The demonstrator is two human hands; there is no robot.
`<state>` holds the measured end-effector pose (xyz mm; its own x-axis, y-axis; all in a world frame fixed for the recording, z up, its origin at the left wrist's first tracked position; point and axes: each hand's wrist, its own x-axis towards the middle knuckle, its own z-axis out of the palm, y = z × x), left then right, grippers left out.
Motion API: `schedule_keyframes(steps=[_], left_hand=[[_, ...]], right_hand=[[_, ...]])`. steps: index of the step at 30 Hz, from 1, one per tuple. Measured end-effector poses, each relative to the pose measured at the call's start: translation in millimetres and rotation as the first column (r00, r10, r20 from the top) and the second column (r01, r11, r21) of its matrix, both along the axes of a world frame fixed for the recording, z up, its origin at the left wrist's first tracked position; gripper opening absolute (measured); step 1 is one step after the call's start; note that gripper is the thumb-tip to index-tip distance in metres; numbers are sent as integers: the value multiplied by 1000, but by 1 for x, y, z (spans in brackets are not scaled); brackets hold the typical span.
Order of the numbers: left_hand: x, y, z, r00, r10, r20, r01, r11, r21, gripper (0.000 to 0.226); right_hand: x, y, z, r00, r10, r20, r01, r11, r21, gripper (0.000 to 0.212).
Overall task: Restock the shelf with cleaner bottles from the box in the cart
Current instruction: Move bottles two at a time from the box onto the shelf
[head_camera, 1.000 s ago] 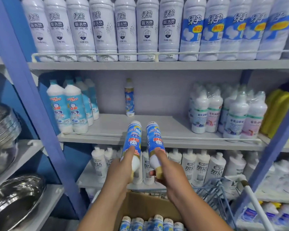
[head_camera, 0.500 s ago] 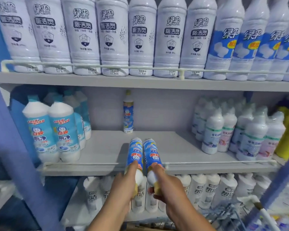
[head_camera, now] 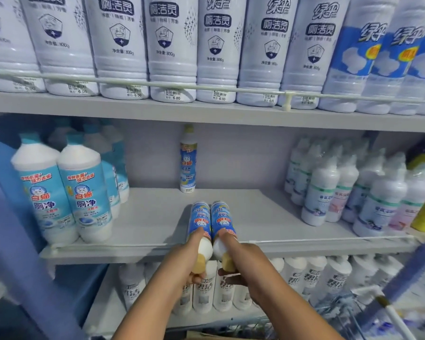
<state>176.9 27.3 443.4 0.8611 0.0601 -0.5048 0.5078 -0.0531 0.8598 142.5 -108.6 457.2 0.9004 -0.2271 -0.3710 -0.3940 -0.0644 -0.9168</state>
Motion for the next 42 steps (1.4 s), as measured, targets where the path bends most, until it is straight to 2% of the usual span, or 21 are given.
schedule_keyframes(steps=[2,4,6,7,9,10,12,15,20,25,27,29,32,36,40,42], left_hand=[[-1,2,1,999,-53,12,52,995,87,64],[-3,9,-1,990,-113,87,82,951,299,68],[-8,18,-5,937,-240,253,45,802,596,67],[-12,23,-8,879,-324,351,11,748,663,66],[-15,30,-11,714,-480,510,24,744,668,71],[-17,33,-12,653,-535,536,64,745,664,74],[-17,39,-17,592,-590,549,129,742,658,80],[-15,47,-21,572,-588,572,167,766,621,85],[-8,49,-28,528,-595,607,97,752,653,85],[-6,51,-27,529,-581,618,64,754,654,85],[-5,52,-23,527,-571,629,31,753,658,83],[-3,51,-13,537,-523,662,11,789,615,82],[3,47,9,590,-413,693,-7,856,517,76],[21,39,44,608,-377,699,-45,863,504,63],[53,26,78,617,-343,709,-21,893,450,28],[75,18,89,629,-309,713,-47,900,432,34]], right_hand=[[-2,-5,-4,998,58,35,-57,998,-13,54],[-7,-10,-7,986,134,98,-128,990,-65,58],[-11,-18,-13,951,236,200,-179,947,-267,58],[-12,-24,-17,919,301,255,-191,905,-379,55],[-11,-37,-25,822,442,359,-204,816,-540,57],[-10,-42,-29,773,505,384,-216,778,-590,65],[-6,-49,-35,716,579,389,-235,725,-647,83],[1,-50,-37,688,607,398,-216,694,-687,89],[6,-50,-41,665,601,444,-122,673,-729,81],[8,-52,-40,634,644,429,-24,571,-821,70],[11,-53,-35,593,667,452,20,549,-836,65],[16,-53,-26,545,670,503,45,576,-816,61],[23,-52,-3,542,629,556,35,645,-763,59],[37,-52,38,618,582,529,-4,676,-737,53],[69,-53,72,711,504,490,-101,764,-638,37],[88,-53,86,736,495,461,-139,777,-614,39]])
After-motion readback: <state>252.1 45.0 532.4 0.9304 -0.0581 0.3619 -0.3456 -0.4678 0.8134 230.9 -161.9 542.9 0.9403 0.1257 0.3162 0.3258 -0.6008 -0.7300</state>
